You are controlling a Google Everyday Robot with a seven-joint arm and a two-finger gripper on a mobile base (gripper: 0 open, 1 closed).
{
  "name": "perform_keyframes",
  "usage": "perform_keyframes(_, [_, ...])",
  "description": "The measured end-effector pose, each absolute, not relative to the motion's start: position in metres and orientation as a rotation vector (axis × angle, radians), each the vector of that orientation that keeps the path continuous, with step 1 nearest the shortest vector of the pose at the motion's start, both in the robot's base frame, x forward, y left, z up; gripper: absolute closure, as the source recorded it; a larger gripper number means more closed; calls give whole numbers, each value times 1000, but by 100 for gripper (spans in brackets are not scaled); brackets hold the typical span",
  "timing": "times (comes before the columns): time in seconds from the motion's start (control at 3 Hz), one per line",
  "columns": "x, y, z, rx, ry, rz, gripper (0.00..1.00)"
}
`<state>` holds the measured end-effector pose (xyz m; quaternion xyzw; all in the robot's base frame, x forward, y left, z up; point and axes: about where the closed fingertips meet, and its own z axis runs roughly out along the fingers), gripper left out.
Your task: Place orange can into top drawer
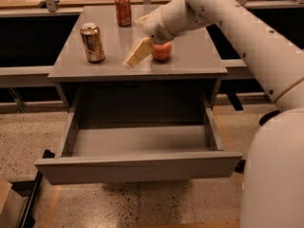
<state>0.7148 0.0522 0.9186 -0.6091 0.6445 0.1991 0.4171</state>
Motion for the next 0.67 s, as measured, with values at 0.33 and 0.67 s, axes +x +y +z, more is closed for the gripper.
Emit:
perform_keyframes(0.33, [744,87,911,-1536,1565,541,0])
perform_keyframes(0.67, [771,124,902,-1537,1515,611,0])
